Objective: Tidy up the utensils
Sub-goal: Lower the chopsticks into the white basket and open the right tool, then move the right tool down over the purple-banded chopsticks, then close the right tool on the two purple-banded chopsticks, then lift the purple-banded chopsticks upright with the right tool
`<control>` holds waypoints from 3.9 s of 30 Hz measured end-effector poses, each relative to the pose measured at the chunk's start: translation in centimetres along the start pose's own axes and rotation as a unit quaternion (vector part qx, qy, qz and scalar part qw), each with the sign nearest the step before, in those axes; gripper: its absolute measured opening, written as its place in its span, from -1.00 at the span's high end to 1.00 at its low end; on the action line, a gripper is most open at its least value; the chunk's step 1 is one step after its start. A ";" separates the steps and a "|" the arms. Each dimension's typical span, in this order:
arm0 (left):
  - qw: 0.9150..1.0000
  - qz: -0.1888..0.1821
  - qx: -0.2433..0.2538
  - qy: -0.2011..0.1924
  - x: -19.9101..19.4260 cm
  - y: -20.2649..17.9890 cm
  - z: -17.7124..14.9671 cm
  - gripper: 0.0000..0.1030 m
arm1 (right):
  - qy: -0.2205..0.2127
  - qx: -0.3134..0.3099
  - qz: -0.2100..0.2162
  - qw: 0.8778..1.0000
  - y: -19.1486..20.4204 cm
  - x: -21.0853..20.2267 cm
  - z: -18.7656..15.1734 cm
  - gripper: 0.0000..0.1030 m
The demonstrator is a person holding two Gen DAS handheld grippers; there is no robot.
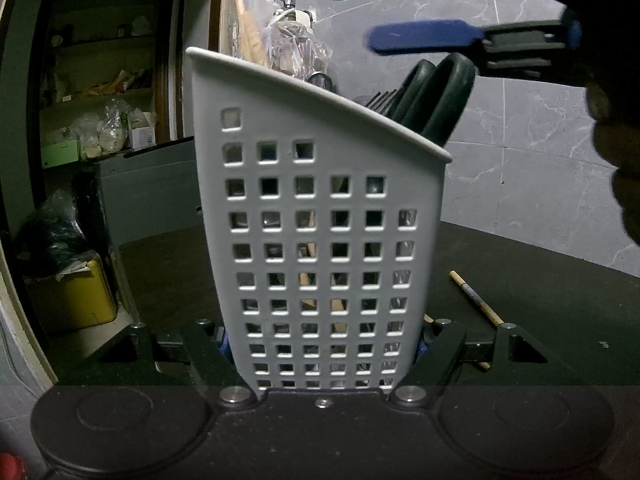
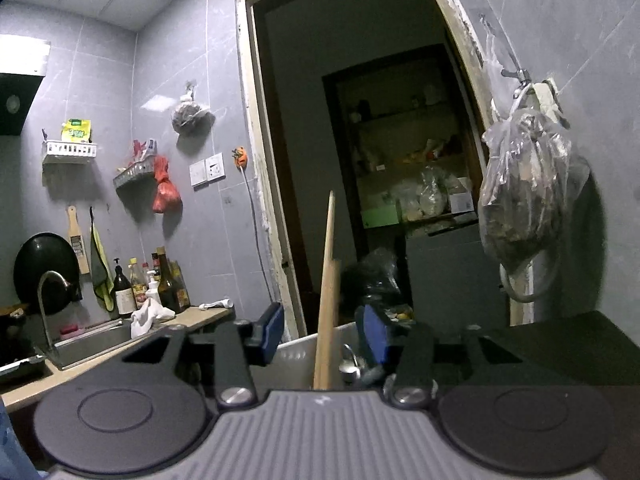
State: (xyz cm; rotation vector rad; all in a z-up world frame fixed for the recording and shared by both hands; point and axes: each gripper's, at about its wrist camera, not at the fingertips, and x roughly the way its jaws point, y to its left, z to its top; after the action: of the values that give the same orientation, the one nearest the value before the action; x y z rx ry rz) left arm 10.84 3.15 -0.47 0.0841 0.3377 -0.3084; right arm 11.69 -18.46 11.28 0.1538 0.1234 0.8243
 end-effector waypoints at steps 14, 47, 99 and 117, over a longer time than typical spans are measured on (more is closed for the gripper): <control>1.000 0.000 0.000 -0.001 0.0 0.0 0.0 -0.47 | 0.111 0.036 -0.218 0.969 -3.1 -4.4 -3.2 -0.96; 1.000 0.000 0.000 -0.001 -0.1 0.0 0.0 -0.47 | 0.284 0.109 -0.303 0.903 -9.2 2.2 -8.9 0.86; 1.000 0.001 -0.001 -0.002 -0.3 -0.1 0.1 -0.48 | 0.369 0.028 -0.231 0.900 -8.1 6.8 -7.9 0.57; 1.000 0.000 -0.002 -0.002 -0.3 -0.2 0.1 -0.48 | 0.275 0.079 -0.193 0.938 -8.9 2.9 -6.9 0.75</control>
State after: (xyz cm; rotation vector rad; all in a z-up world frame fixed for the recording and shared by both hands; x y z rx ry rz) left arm 10.56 2.98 -0.31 0.0790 0.3343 -0.3079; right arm 18.93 -21.67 2.75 0.0430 0.7281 0.4435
